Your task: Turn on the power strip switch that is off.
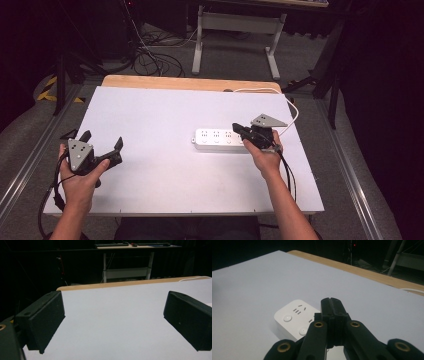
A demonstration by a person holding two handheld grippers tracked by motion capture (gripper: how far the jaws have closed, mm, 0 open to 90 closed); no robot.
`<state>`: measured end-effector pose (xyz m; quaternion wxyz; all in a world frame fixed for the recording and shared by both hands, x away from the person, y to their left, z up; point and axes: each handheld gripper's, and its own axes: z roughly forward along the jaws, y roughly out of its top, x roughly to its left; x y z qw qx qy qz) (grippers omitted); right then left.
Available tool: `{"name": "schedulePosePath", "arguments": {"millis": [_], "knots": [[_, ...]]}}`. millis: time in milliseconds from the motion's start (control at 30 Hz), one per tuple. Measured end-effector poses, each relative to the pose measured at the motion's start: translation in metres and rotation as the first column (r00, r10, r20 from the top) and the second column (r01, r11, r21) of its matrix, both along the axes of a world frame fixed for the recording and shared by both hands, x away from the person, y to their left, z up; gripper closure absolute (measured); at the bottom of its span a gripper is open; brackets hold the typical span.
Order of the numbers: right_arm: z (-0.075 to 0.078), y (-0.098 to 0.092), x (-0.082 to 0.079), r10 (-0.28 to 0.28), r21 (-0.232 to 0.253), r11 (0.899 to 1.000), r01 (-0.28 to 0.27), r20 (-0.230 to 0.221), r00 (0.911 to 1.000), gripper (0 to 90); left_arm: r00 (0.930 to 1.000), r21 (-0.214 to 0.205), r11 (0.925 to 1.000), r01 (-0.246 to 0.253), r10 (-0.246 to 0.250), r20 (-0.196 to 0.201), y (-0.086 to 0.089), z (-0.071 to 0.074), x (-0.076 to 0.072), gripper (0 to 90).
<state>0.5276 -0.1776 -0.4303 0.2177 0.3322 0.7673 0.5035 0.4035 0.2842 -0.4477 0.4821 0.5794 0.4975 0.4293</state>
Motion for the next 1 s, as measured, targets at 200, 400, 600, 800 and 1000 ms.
{"name": "schedulePosePath", "arguments": {"millis": [200, 400, 600, 800, 1000], "knots": [[-0.003, 0.005, 0.001, 0.008, -0.013, 1.000, -0.008, -0.017, 0.9998, 90.0, 1.0000, 0.003, 1.0000, -0.003, 0.003, 0.000, 0.001, 0.000, -0.002, 4.1], [-0.009, 0.015, 0.004, 0.034, -0.037, 0.999, -0.036, -0.041, 0.9986, 90.0, 1.0000, 0.001, 1.0000, -0.006, 0.006, 0.000, 0.002, 0.000, -0.003, 4.2], [-0.018, 0.028, 0.007, 0.066, -0.084, 0.994, -0.072, -0.069, 0.9955, 90.0, 0.9999, 0.001, 0.9999, -0.013, 0.013, -0.002, 0.003, 0.000, -0.005, 4.3], [-0.027, 0.039, 0.011, 0.078, -0.121, 0.989, -0.090, -0.105, 0.9914, 90.0, 0.9998, 0.002, 0.9998, -0.019, 0.019, -0.004, 0.006, -0.001, -0.008, 4.3], [-0.033, 0.047, 0.016, 0.079, -0.146, 0.985, -0.096, -0.117, 0.9899, 90.0, 0.9997, 0.004, 0.9997, -0.024, 0.024, -0.003, 0.007, -0.001, -0.009, 4.4]]}}
